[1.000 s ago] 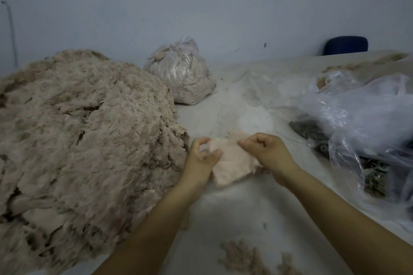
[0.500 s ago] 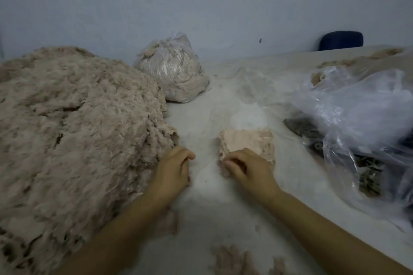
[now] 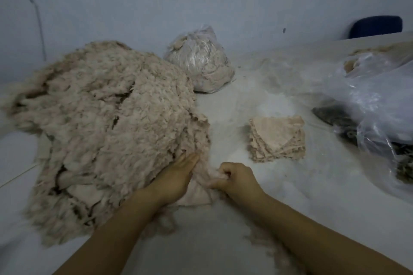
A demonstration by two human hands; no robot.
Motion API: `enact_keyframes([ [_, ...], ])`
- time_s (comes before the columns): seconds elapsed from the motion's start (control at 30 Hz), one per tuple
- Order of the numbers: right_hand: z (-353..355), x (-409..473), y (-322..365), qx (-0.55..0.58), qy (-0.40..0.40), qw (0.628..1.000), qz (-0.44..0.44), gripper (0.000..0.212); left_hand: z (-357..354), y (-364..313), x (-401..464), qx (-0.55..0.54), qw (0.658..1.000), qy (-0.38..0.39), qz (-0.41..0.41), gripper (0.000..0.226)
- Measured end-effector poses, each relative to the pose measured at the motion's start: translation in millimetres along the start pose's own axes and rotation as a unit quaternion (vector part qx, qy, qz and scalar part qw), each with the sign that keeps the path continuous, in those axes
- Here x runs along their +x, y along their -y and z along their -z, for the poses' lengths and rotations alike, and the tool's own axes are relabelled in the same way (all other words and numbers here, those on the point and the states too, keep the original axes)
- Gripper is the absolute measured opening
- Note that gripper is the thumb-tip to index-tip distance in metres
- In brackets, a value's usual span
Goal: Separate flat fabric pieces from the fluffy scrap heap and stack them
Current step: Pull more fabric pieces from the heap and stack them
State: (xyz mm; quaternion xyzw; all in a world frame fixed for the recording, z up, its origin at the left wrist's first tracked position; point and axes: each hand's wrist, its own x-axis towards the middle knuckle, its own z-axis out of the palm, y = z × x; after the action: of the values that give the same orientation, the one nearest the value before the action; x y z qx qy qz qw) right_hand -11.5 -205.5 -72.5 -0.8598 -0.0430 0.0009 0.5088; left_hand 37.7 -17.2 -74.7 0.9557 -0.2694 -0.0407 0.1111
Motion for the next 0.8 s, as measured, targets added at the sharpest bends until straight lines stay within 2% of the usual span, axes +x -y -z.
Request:
enact_keyframes([
  [0.07, 16.7, -22.1, -10.5, 0.085, -0.026, 0.996, -0.022, 0.051, -5.9, 3.7, 3.4, -0.009, 1.000, 0.007, 0.017, 0.053],
  [0.2, 51.6, -50.2, -22.3, 0.267, -0.067, 0.960, -0.055, 0.032, -9.1, 2.2, 10.3, -0.011, 1.000, 0.008, 0.016, 0.053],
  [0.37, 70.4, -66.7, -21.9, 0.324, -0.086, 0.940, -0.065, 0.033, -6.5, -11.4, 6.6, -0.038, 0.999, -0.010, 0.028, 0.050],
  [0.47, 74.3, -63.6, -22.8, 0.332, -0.074, 0.936, -0.094, 0.036, 4.1, -29.9, 1.2, -0.060, 0.993, -0.091, 0.039, 0.022],
  [0.53, 74.4, -58.8, -22.6, 0.307, -0.078, 0.942, -0.110, 0.036, 11.3, -42.3, -6.2, -0.047, 0.993, -0.112, -0.012, 0.006],
  [0.63, 74.8, -48.9, -23.4, 0.235, -0.103, 0.959, -0.118, 0.030, 15.7, -50.4, -15.1, -0.084, 0.991, -0.062, -0.085, 0.012],
  [0.7, 75.2, -43.8, -23.1, 0.112, -0.129, 0.980, -0.106, 0.009, 20.4, -51.3, -19.7, -0.178, 0.980, -0.050, -0.070, 0.007],
  [0.77, 69.6, -42.1, -21.9, -0.065, -0.153, 0.984, -0.062, 0.028, 23.7, -50.7, -24.4, -0.249, 0.964, -0.072, -0.065, 0.014],
  [0.8, 64.3, -43.0, -17.5, -0.094, -0.152, 0.984, -0.016, 0.028, 24.3, -50.6, -26.3, -0.263, 0.958, -0.083, -0.075, 0.017],
])
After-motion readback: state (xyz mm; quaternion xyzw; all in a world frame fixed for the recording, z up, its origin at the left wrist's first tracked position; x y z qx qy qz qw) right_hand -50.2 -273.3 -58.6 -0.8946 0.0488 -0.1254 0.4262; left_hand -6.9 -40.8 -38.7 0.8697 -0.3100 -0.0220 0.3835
